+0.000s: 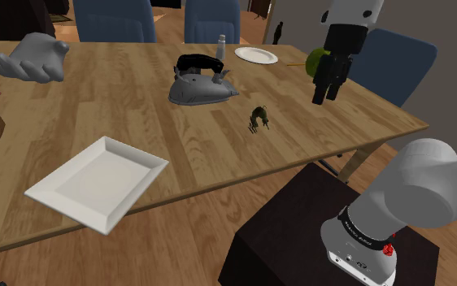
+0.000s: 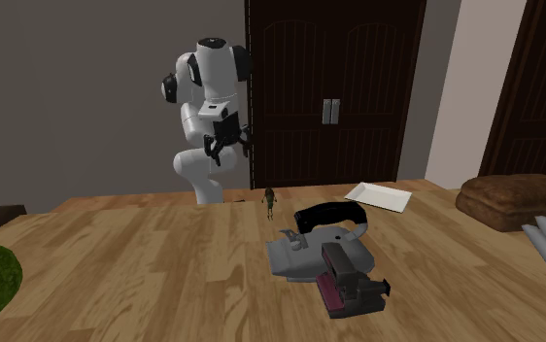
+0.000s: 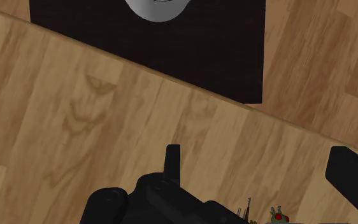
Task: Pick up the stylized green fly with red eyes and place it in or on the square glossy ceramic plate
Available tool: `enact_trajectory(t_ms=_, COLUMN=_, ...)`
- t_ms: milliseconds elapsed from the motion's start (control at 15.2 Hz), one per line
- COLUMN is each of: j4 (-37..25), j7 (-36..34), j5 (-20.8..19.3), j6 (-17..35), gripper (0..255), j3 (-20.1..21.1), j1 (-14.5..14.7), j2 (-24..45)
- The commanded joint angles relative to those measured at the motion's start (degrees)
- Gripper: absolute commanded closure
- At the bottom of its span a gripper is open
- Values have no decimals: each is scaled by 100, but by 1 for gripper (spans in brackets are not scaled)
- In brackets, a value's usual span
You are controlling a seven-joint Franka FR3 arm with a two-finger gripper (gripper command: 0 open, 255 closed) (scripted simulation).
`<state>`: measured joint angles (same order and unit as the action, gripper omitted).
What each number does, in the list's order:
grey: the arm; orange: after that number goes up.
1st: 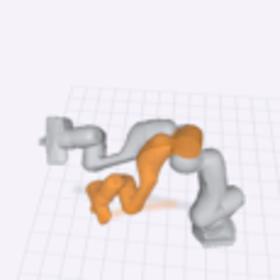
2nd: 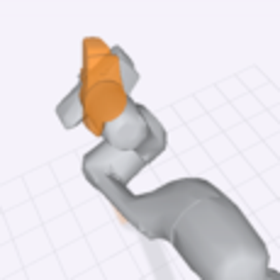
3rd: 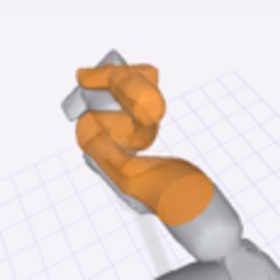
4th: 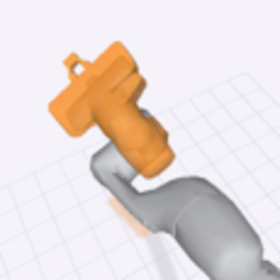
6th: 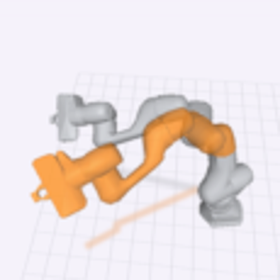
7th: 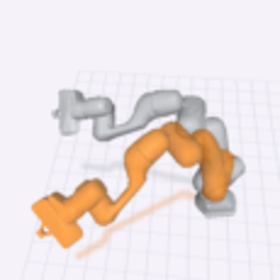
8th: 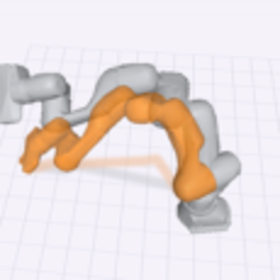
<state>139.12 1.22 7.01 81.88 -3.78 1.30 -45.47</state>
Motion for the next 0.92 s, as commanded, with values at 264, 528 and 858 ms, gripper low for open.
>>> enact_trajectory(t_ms=264, j4=84, j7=-279, j5=323, j6=857, gripper=0, j3=143, j1=16, j2=542)
enact_trajectory(t_ms=528, j4=41, j7=-515, j5=621, j6=1687, gripper=0, j3=264, j1=51, j2=1175)
enact_trajectory(t_ms=858, j4=-186, j7=-747, j5=961, j6=2627, gripper=0, j3=383, j1=98, j2=2038)
